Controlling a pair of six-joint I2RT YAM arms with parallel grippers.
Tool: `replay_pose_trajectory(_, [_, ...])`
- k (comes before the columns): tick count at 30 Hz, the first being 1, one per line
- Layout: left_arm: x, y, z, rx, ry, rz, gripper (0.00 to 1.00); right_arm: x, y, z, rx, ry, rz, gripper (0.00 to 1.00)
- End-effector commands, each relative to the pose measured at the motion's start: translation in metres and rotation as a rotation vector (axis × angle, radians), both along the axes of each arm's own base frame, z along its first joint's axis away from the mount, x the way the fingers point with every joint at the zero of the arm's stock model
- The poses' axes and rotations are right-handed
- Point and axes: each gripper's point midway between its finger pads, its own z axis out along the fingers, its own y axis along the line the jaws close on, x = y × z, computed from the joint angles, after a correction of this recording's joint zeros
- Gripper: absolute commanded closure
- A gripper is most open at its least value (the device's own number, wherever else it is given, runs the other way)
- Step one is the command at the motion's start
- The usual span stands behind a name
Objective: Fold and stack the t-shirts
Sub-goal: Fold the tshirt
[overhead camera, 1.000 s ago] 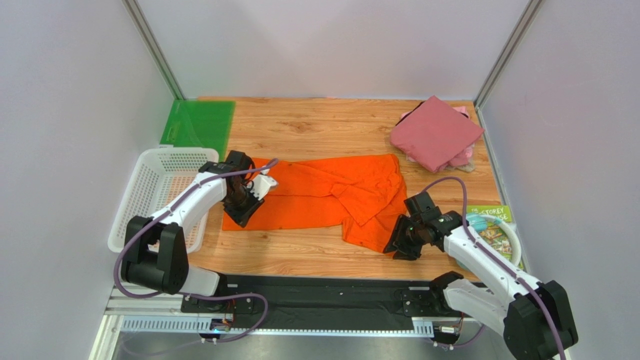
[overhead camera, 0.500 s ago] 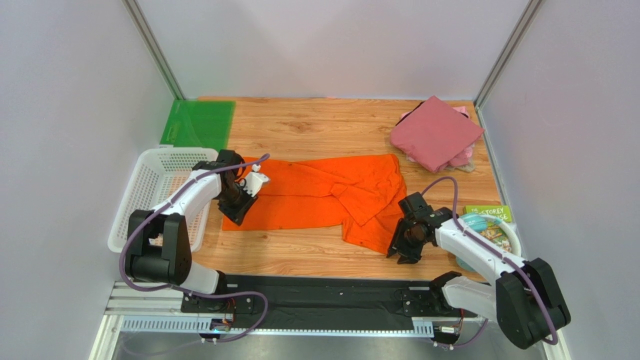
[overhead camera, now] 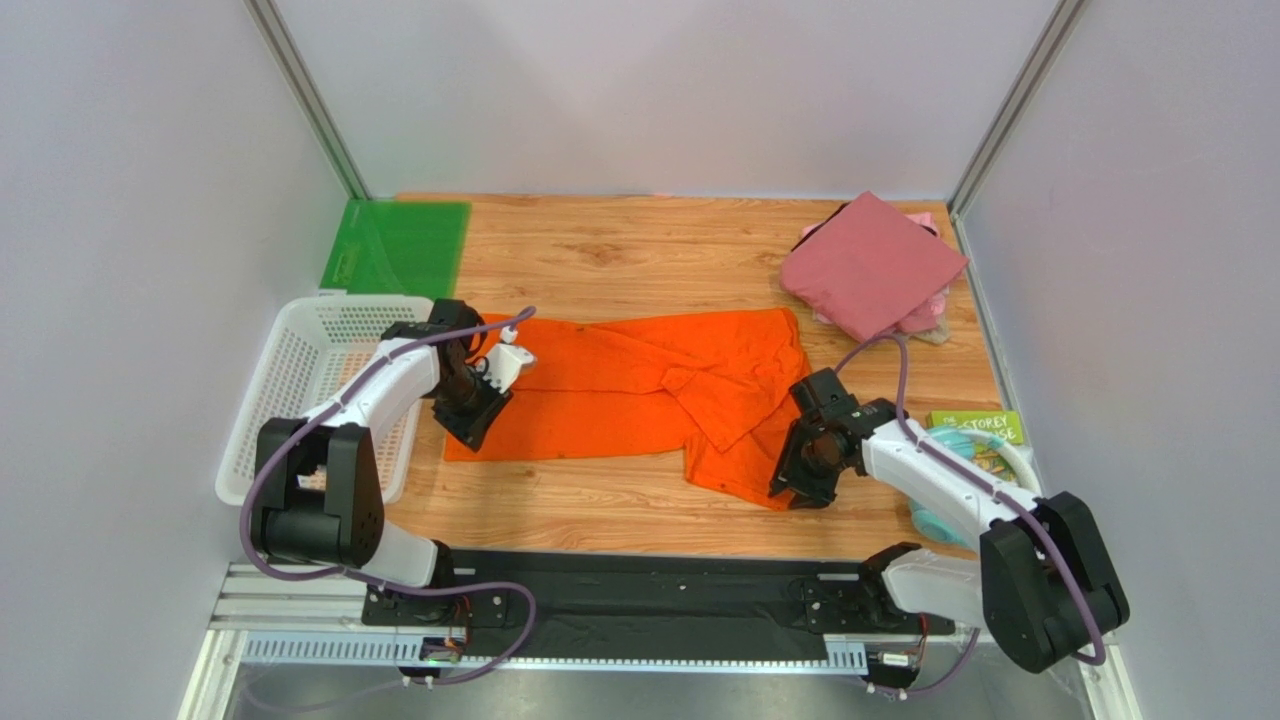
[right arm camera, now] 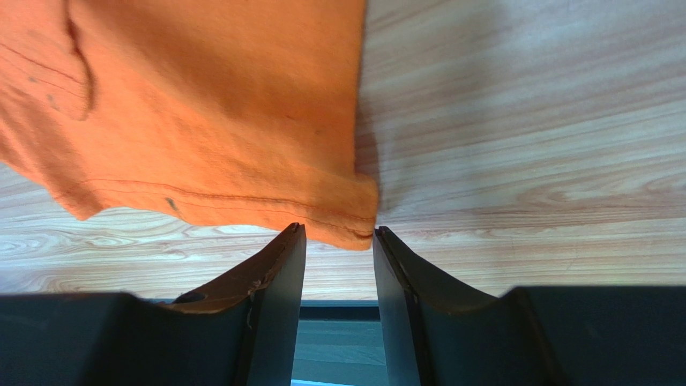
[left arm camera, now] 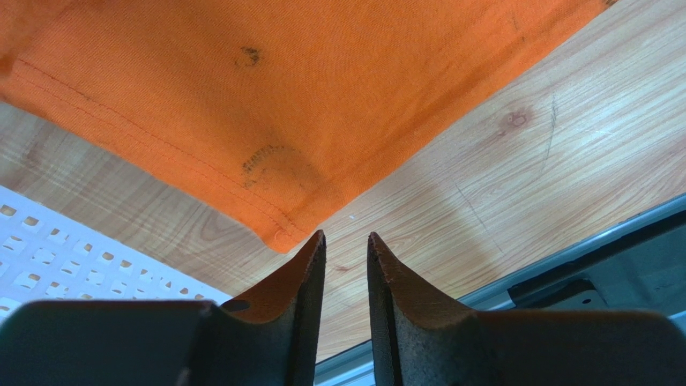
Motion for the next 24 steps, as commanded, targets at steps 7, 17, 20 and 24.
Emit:
replay_pose_trajectory(7, [-0.005, 0.005, -0.015, 0.014, 0.021, -0.017, 0.64, 0.019, 0.004, 0.01, 0.009, -0.076, 0.006, 0.62])
replay_pose_trajectory(17, [-0.005, 0.021, -0.011, 0.091, -0.001, 0.019, 0.61, 0.014, 0.007, 0.004, 0.03, -0.065, 0.008, 0.65])
replay_pose_trajectory(20, [-0.003, 0.028, -0.015, 0.13, -0.001, 0.038, 0.55, 0.014, 0.007, 0.003, 0.035, -0.067, 0.009, 0.65])
replay_pose_trajectory(24, [0.0, 0.037, -0.024, 0.185, 0.0, 0.08, 0.47, 0.013, 0.009, 0.003, 0.048, -0.066, 0.014, 0.65])
